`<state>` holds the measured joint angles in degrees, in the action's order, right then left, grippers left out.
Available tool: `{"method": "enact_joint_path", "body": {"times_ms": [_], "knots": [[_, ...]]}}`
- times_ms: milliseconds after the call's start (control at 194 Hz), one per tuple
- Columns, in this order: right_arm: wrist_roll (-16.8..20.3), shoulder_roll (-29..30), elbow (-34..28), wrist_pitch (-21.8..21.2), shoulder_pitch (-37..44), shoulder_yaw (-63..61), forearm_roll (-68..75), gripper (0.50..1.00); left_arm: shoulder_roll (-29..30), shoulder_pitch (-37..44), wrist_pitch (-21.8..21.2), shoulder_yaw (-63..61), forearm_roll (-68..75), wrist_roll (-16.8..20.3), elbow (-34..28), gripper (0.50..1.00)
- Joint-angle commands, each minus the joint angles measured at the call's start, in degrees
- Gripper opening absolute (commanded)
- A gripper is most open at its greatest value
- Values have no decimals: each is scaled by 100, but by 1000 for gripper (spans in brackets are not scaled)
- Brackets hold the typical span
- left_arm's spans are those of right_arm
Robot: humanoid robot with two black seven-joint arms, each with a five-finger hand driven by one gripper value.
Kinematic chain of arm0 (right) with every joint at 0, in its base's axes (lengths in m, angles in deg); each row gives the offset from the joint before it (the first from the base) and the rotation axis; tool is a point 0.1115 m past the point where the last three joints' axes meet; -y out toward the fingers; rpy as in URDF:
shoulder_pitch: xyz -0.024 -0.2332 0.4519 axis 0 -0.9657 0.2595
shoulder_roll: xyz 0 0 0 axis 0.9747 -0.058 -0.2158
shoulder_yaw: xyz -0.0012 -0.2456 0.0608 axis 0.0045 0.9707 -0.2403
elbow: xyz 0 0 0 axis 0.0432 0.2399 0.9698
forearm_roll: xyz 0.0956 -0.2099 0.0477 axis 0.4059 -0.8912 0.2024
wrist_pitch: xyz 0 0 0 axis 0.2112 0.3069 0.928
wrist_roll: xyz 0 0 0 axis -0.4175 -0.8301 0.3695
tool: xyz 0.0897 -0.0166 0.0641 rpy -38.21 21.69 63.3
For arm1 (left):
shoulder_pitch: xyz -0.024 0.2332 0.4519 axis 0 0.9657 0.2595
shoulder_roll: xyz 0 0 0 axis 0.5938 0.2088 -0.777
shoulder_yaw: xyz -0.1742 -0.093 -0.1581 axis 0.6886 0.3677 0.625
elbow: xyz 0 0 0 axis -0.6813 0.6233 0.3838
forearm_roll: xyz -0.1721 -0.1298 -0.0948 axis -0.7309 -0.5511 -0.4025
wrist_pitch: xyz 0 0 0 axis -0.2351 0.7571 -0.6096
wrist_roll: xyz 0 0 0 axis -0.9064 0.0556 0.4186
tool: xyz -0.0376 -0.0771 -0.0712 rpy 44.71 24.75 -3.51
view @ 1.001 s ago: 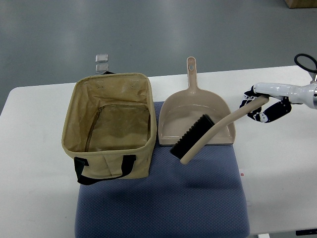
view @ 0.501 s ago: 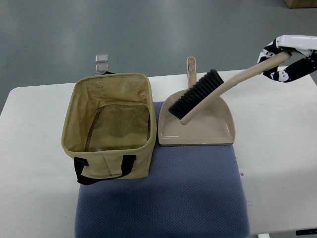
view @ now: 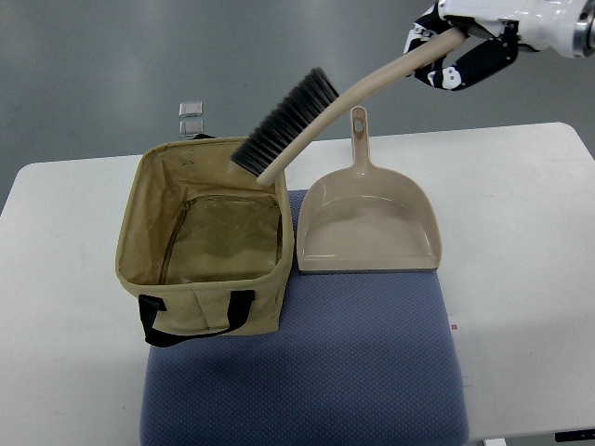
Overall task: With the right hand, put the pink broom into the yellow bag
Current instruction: 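Lower the brush bristles-first into the tan bag with the right hand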
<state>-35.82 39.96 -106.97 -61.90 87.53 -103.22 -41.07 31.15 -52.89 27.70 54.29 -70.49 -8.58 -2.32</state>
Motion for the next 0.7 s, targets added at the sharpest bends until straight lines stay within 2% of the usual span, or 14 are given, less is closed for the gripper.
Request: {"method": "enact_joint_path", "body": {"times_ms": [0, 196, 408, 697], "knots": [[24, 678, 487, -17, 219, 80, -21, 500, 0, 2, 9, 7, -1, 0, 7, 1000], [15, 1908, 1585, -25, 509, 686, -144, 500, 0, 2, 9, 7, -1, 0, 24, 1000], [7, 2919, 2368, -43, 483, 923, -504, 500, 0, 2, 9, 7, -1, 0, 24, 1000], [-11, 3692, 3062, -61, 413, 1205, -830, 500, 0, 2, 9, 7, -10, 0, 24, 1000]]}}
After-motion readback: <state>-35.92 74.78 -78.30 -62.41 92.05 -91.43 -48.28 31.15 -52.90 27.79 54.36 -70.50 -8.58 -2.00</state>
